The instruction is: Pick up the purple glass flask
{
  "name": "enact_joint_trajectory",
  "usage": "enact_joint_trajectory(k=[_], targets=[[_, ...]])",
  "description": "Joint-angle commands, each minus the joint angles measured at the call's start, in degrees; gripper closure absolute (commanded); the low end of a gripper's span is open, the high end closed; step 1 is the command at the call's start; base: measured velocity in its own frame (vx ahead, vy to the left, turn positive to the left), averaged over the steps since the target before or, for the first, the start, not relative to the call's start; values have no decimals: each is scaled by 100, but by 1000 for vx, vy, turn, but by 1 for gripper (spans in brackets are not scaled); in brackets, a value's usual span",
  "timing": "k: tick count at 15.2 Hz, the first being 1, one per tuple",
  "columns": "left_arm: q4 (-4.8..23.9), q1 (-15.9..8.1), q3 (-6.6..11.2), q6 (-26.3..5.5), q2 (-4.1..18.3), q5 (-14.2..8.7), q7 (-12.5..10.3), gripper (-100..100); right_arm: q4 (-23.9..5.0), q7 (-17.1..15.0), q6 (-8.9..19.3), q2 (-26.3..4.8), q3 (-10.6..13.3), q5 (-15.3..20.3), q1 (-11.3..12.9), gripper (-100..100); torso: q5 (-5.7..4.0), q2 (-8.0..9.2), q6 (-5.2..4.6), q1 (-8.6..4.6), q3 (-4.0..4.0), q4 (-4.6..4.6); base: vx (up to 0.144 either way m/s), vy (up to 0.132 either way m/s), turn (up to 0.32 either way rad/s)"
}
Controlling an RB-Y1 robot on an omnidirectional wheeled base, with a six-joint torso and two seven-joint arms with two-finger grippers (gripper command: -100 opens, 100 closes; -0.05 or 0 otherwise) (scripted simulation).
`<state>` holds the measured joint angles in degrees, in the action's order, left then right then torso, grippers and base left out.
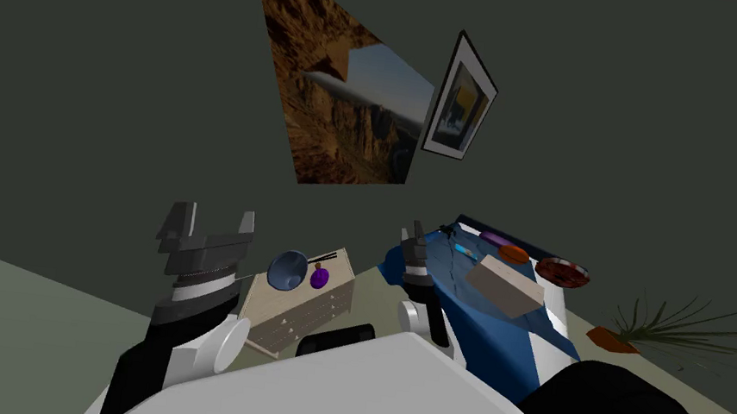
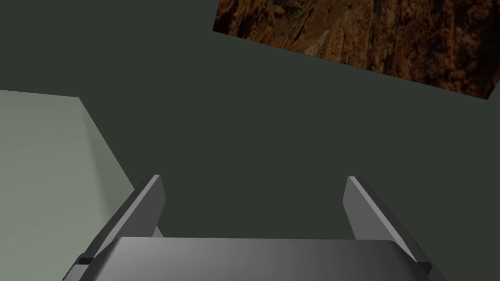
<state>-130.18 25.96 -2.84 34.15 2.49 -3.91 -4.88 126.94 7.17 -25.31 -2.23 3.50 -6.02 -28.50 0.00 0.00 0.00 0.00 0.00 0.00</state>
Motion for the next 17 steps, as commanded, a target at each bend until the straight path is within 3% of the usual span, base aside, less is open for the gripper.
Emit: enact_joint_trajectory(k=[1,7,17], targets=[[122,-43,-8,32,166,38,12,-100,0,0,0,0,0,0,0,0,0,0,0,0,0,0,-11,-19,11],[856,-300,-51,226,515,249,85,-100,0,0,0,1,1,0,1,0,-8,22,-1,-40,-12,4,-52,-84,34],[1950,-629,-85,468,620,474,172,-100,0,0,0,1,1,0,1,0,-6,15,0,-30,-8,3,-48,-83,24]])
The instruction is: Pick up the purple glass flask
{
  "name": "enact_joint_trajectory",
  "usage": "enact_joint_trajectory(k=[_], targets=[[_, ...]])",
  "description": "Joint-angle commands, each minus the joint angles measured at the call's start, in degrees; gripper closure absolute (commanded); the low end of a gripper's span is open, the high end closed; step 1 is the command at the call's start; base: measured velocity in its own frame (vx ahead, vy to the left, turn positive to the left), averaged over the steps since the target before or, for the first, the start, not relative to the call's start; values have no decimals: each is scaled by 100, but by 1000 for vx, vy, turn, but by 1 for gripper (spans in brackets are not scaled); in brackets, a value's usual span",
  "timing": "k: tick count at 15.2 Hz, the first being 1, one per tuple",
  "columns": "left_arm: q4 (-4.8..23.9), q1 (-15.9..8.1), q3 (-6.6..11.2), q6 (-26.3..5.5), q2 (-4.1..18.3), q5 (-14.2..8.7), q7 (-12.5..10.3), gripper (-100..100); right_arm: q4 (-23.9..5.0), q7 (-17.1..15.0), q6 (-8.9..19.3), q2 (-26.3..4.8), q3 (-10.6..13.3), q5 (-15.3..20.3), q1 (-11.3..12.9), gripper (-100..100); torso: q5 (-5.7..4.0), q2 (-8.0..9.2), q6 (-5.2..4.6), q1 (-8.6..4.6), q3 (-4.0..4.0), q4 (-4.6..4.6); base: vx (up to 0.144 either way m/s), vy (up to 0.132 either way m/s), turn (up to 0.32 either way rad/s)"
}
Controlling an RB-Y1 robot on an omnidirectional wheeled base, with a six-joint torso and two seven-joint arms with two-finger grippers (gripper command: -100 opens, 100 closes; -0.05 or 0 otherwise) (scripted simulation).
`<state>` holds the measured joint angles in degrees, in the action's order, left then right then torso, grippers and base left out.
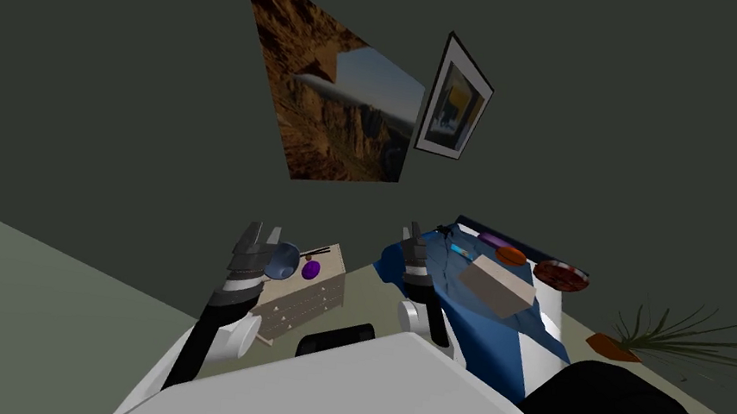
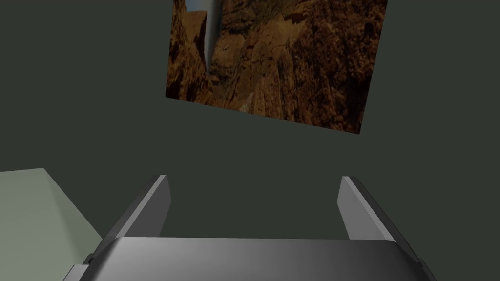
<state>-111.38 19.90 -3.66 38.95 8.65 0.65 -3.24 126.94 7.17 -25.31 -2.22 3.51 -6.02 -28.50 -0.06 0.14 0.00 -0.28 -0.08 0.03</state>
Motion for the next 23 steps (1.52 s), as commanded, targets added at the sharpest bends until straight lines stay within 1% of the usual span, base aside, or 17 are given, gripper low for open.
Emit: enact_joint_trajectory(k=[1,2,3,4,5,6,7,13,14,15,16,17,19,20,21,22,23], targets=[[286,-94,-5,41,12,58,25,-100,0,0,0,0,0,0,0,0,0,0,0,0,0,0,-38,-66,17],[318,-94,-5,41,12,58,25,-100,0,0,0,0,0,0,0,0,0,0,0,-1,0,0,-35,-71,15],[515,-165,-5,94,17,96,43,-100,0,0,0,0,0,0,0,0,0,-1,0,-2,0,0,-38,-76,16],[574,-165,-5,94,17,96,43,-100,0,0,0,0,0,0,0,0,0,-1,-1,-4,1,0,-38,-67,14],[787,-235,-1,147,21,130,60,-100,0,0,0,0,0,0,0,0,0,-1,0,-2,0,0,-34,-67,9],[838,-235,-1,147,21,130,60,-100,0,0,0,0,0,0,0,0,0,-1,0,-2,0,0,-27,-62,13],[1004,-304,5,201,24,159,77,-100,0,0,0,0,0,0,0,0,0,-3,0,0,1,-1,-25,-61,13],[1803,-499,48,356,28,213,121,-100,0,0,0,0,0,0,0,0,1,-9,0,7,5,-2,-18,-51,1],[1920,-499,48,356,28,213,121,-100,0,0,0,0,0,0,0,0,2,-11,0,9,6,-2,-8,-40,-7],[1948,-499,48,356,28,213,121,-100,0,0,0,0,0,0,0,0,2,-12,0,10,7,-3,-2,-31,-3],[2173,-559,70,406,28,219,134,-100,0,0,0,0,0,0,0,0,2,-14,0,13,8,-3,2,-33,-10],[2234,-559,70,406,28,219,134,-100,0,0,0,0,0,0,0,0,3,-15,0,13,9,-3,3,-32,-10],[2501,-616,96,454,27,219,145,-100,0,0,0,0,0,0,-1,0,3,-18,0,15,10,-4,6,-29,-15],[2521,-616,96,454,27,219,145,-100,0,0,0,-1,0,0,-1,0,3,-18,0,16,10,-4,3,-18,-4],[2702,-671,125,501,25,213,155,-100,0,0,0,-1,-1,0,-1,0,4,-18,1,19,10,-4,8,-17,-16],[2806,-671,125,501,25,213,155,-100,0,0,0,-1,-1,0,-1,0,4,-19,0,20,11,-4,11,-17,-21],[2807,-671,125,501,25,213,155,-100,0,0,0,-1,-1,0,-1,0,4,-20,0,20,11,-4,9,-12,-7]])
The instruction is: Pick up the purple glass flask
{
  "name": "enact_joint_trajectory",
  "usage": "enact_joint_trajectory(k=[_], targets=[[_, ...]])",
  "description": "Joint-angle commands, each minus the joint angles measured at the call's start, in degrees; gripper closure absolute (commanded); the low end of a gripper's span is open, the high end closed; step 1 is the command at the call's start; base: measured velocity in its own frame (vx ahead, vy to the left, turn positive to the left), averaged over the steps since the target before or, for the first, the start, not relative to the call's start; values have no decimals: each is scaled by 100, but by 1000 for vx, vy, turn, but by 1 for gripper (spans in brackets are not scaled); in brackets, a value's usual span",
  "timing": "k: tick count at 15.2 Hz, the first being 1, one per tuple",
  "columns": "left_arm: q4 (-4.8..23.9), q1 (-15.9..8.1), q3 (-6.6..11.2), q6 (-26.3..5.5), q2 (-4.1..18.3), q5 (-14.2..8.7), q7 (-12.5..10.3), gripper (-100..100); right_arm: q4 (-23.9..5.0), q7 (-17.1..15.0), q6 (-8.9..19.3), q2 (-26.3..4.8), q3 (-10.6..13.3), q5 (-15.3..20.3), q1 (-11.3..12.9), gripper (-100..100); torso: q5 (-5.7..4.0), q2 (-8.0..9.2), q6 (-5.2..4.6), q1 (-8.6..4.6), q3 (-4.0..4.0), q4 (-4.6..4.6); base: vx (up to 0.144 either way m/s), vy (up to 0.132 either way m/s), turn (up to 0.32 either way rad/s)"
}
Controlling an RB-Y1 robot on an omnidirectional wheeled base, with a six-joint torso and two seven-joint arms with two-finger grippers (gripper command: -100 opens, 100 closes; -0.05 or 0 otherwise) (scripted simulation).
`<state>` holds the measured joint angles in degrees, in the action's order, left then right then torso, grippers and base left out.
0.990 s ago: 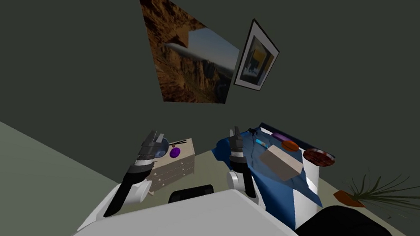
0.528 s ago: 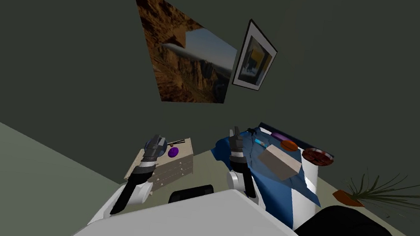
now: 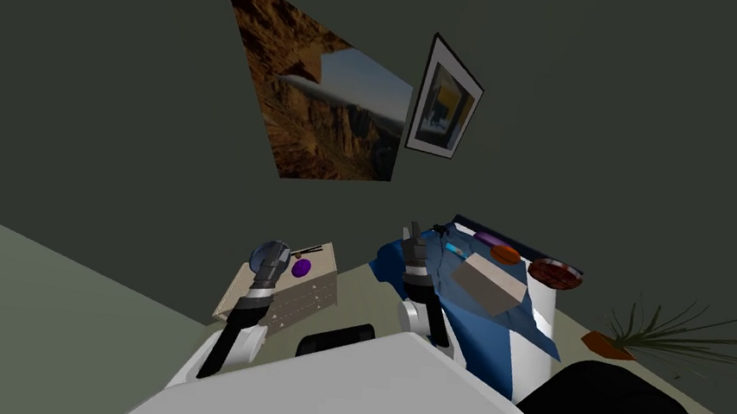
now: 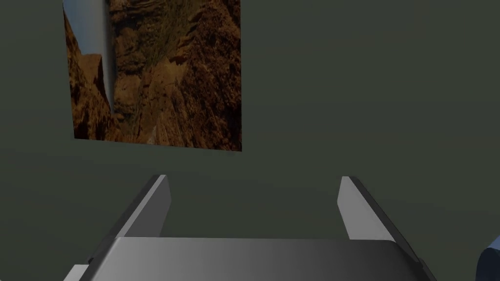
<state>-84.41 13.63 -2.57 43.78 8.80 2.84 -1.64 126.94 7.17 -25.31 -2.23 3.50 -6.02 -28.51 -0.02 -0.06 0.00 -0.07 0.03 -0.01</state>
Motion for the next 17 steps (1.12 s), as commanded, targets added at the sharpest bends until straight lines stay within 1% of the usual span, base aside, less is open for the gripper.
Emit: enact_joint_trajectory(k=[1,2,3,4,5,6,9,10,11,13,14,15,16,17], targets=[[286,-95,49,63,7,-19,5,-100,0,0,0,0,0,0,0,0,0,0,0,0,0,0,15,-11,-20],[381,-95,49,63,7,-19,5,-100,0,0,0,0,0,0,0,0,0,-2,0,1,1,0,20,-12,-26],[527,-144,86,107,3,-38,13,-100,0,0,0,0,0,0,0,0,1,-3,0,1,2,-1,27,-16,-43],[666,-144,86,107,3,-38,13,-100,0,0,0,0,0,0,0,0,0,-6,0,1,3,-1,29,-14,-32],[681,-144,86,107,3,-38,13,-100,0,0,0,0,0,0,0,0,0,-7,0,1,4,-2,22,-9,-4],[876,-191,125,148,-3,-61,19,-100,0,0,0,0,0,0,0,0,0,-6,1,2,4,-2,28,-6,-23],[1213,-235,166,188,-11,-90,24,-100,0,0,0,0,0,0,0,0,1,-11,0,4,6,-2,37,-5,-41],[1383,-276,210,226,-21,-122,29,-100,0,0,0,0,0,0,0,0,1,-13,-1,4,7,-3,49,-1,-42],[1504,-276,210,226,-21,-122,29,-100,0,0,0,0,0,0,0,0,1,-15,0,6,9,-3,55,2,-34],[1913,-352,299,296,-49,-196,34,-100,0,0,0,0,0,0,-1,0,2,-19,0,8,11,-4,67,11,-68],[2015,-352,299,296,-49,-196,34,-100,0,0,0,0,0,0,-1,0,2,-24,0,12,13,-5,75,23,-58],[2206,-386,344,328,-68,-236,36,-100,0,0,0,-1,0,0,-1,0,3,-26,1,14,15,-6,68,13,-50],[2255,-386,344,328,-68,-236,36,-100,0,0,0,0,0,0,-1,0,3,-26,0,13,15,-6,65,12,-40],[2482,-419,388,357,-90,-276,36,-100,0,0,0,0,0,0,-1,0,3,-25,0,12,15,-6,64,17,-49]])
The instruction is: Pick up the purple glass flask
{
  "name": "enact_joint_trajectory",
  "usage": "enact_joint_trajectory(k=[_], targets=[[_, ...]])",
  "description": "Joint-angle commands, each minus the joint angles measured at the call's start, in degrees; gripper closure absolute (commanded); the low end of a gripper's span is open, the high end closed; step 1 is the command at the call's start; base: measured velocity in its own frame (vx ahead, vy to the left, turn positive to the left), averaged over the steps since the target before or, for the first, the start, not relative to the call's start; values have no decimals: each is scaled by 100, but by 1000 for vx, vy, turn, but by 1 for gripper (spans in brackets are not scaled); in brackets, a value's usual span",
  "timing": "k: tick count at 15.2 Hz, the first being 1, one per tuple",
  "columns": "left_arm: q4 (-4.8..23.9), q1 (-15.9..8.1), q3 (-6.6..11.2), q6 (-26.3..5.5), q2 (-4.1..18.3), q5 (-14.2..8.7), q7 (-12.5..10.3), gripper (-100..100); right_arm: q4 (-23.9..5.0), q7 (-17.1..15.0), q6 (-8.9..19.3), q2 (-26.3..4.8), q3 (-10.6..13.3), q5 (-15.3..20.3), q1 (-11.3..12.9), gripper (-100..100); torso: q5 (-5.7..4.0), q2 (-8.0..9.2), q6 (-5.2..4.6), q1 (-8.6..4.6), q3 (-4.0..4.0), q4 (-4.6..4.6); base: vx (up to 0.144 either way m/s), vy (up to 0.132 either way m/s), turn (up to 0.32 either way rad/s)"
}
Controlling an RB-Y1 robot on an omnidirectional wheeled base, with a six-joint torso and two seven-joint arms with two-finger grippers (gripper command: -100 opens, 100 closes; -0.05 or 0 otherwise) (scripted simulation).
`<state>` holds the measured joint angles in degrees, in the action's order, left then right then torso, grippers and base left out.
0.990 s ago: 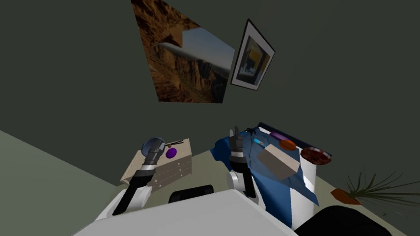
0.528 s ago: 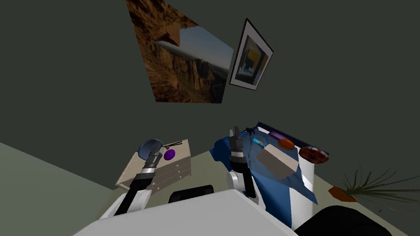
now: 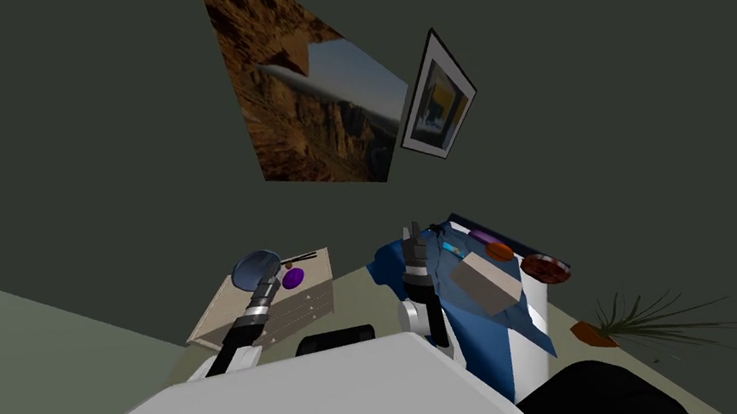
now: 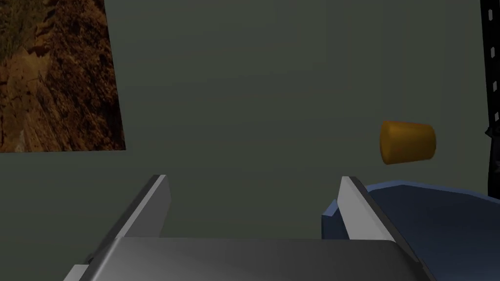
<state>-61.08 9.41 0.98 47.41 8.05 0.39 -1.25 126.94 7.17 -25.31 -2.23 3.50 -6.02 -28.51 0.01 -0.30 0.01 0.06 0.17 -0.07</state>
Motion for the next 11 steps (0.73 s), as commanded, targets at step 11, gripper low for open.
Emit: enact_joint_trajectory(k=[11], targets=[[1439,-188,314,152,-408,-317,-9,-100,0,0,0,0,0,0,-1,0,1,-15,0,5,9,-3,87,28,-64]])
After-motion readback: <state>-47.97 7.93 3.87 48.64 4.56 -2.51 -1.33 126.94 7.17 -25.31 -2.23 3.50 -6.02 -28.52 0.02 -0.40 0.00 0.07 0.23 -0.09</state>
